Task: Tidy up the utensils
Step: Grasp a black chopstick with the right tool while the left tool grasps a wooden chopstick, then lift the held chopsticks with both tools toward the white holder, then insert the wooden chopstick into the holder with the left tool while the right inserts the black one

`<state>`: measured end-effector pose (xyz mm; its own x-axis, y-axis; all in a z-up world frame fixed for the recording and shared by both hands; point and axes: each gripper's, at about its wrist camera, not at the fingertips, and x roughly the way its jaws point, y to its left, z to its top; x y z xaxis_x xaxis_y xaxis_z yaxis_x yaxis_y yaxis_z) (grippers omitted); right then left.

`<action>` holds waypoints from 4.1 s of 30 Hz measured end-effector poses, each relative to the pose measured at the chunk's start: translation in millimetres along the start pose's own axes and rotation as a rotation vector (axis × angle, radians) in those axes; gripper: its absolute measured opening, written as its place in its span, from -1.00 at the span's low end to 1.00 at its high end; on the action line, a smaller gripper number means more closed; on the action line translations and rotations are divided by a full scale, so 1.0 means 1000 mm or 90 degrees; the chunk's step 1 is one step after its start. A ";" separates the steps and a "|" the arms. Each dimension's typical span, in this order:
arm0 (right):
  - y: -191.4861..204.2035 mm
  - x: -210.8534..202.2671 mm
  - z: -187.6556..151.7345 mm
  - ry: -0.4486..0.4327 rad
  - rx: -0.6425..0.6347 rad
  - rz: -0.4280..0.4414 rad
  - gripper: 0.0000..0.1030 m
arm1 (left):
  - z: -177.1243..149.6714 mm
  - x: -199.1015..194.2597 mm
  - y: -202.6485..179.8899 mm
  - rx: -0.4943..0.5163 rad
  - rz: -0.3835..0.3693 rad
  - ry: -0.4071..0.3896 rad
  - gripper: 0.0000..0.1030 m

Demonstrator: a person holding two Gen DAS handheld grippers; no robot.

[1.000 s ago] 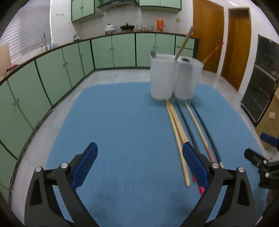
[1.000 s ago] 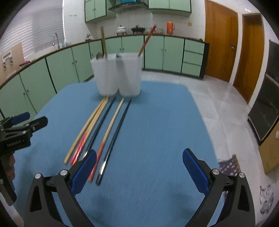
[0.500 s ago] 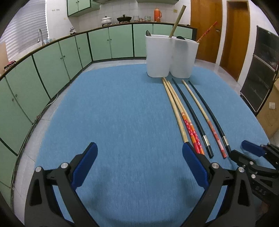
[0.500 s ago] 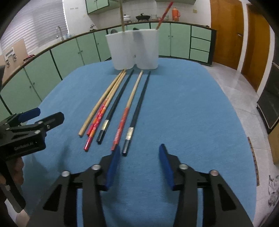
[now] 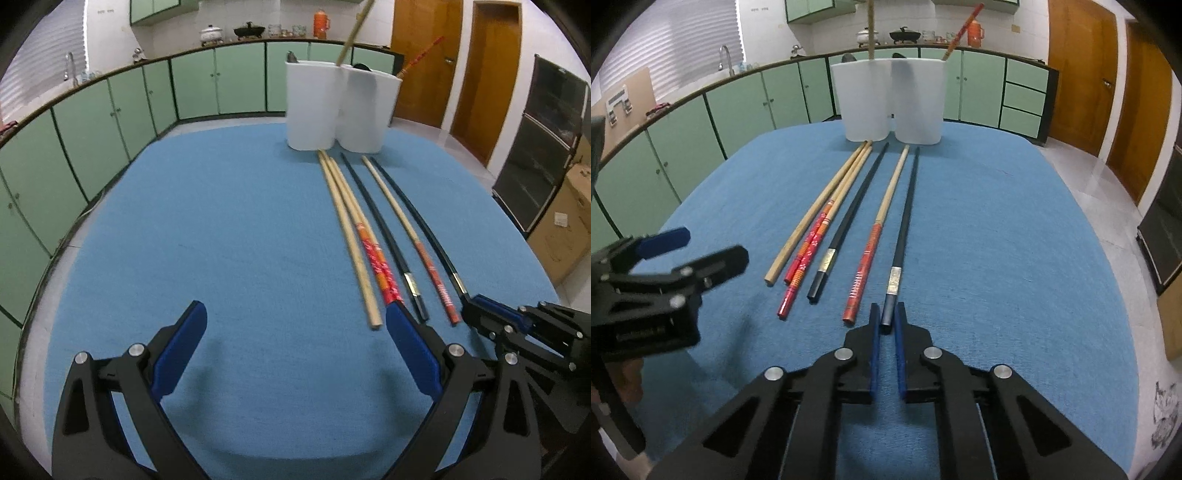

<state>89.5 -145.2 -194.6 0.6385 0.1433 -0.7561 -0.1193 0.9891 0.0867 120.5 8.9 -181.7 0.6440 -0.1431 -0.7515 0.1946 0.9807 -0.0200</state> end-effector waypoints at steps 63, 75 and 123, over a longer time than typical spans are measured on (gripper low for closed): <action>-0.068 -0.128 0.110 -0.161 0.049 0.070 -0.87 | 0.116 -0.105 -0.007 0.000 -0.051 -0.186 -0.88; -0.063 -0.134 0.164 -0.124 -0.033 0.083 -0.88 | 0.156 -0.122 -0.006 0.030 -0.072 -0.203 -0.88; -0.062 -0.050 0.330 -0.191 -0.076 0.086 -0.88 | 0.305 -0.030 -0.009 0.035 -0.042 -0.269 -0.88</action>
<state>316.2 -201.8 52.0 0.8035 0.2939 -0.5177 -0.2948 0.9520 0.0829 325.3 -36.4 42.0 0.8731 -0.2587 -0.4133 0.2771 0.9607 -0.0159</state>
